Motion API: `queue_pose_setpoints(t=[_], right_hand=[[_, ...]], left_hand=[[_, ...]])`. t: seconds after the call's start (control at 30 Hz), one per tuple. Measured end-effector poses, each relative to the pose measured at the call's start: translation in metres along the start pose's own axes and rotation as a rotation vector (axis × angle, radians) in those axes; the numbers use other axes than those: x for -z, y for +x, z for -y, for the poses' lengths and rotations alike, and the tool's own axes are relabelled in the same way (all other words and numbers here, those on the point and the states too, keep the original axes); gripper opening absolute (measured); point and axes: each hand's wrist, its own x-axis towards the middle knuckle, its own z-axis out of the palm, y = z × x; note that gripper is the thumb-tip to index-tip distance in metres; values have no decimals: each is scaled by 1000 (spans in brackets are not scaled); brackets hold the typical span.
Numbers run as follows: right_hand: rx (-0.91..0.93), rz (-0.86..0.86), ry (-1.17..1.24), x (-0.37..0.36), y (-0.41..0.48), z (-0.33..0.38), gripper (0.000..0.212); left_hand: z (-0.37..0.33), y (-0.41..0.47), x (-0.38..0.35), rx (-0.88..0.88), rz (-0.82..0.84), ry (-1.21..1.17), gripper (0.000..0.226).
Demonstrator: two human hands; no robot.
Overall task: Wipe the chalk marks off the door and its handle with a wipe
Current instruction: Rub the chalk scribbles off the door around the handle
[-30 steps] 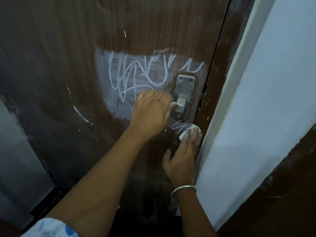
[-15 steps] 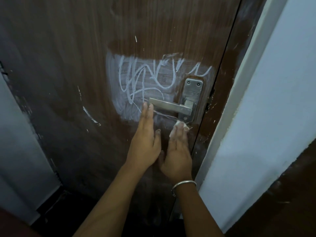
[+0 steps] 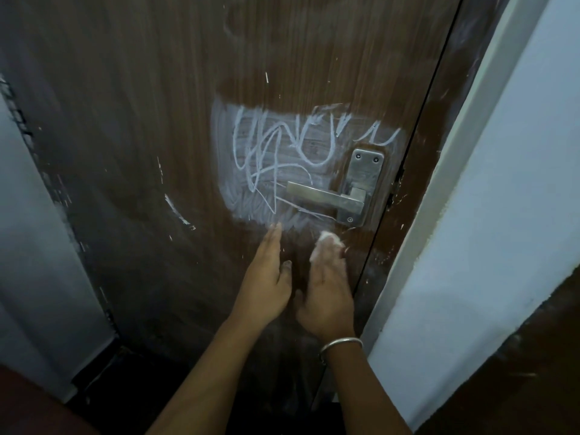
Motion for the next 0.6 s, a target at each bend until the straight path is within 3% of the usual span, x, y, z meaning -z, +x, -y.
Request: queue_pose_setpoints(t=[0.07,0.23,0.37,0.43,0.6], right_hand=[[43,22,-63,-3,-2,-1,92],[-261,-204,101,-2,0,4,92],[-3,-48,-5,-6,4,3,86],[39,-49,-66,-7,2,-2,85],[-236,-250,138,-4,1,2,91]], left_hand=[[0,-2,0,2,4,-6,65],[8,-9,9,16,14,-8,66],[11,-10,13,76,4,-67,66],[8,-10,11,79,10,-72,66],[9,-12,8,69,31,-46,66]])
